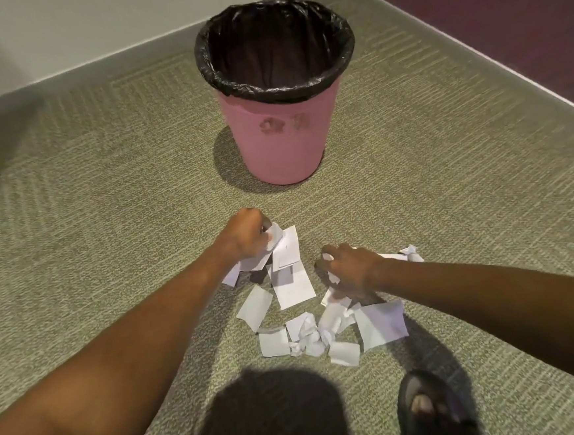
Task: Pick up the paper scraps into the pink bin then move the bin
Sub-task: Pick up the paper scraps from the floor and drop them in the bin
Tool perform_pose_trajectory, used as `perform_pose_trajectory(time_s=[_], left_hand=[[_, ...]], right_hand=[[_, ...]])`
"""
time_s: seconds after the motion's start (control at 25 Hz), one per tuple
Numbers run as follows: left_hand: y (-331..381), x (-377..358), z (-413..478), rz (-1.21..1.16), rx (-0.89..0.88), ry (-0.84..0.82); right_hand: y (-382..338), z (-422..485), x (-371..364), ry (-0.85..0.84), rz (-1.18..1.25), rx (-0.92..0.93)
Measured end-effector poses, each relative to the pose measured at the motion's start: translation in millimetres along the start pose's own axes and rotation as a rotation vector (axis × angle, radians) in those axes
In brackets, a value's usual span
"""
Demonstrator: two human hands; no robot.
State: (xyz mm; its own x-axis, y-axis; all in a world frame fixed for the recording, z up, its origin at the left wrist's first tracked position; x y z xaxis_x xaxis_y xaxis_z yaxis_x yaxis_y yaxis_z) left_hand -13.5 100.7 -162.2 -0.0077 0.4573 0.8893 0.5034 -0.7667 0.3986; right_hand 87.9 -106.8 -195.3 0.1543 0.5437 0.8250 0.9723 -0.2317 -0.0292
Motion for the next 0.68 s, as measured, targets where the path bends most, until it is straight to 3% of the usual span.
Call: perform_pose_trajectory(time_s=[0.12,0.28,0.4,0.68], left_hand=[[10,5,-4,-0.035,0.019,-0.009],[20,9,-10,-0.066,0.02,-0.013],[21,7,-8,-0.104,0.024,-0.025],[57,48,-22,-0.173,-0.051,-0.014]], right_hand=[[-7,-24,-15,-0.073,-0.102,0.019],[-19,-47,-29,0.118,-0.214,0.178],[-16,-46,-40,0.154,-0.31,0.291],[-27,-37,-7,0.069,-0.138,0.26]])
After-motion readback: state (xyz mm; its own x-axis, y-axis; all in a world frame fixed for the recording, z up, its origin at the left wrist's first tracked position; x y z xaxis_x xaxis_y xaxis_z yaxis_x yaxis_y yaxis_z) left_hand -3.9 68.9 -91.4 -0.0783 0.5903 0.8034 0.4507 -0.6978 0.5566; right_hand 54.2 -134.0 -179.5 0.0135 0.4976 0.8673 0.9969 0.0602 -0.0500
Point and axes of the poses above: each hand's wrist, its own z-axis towards the middle knuckle, its own x-axis out of the back of the hand, y = z × x, the point moved 2 cm from there along z, towards the middle knuckle, and after that the axes turned 1 degree about y, right-handed, at the moved point
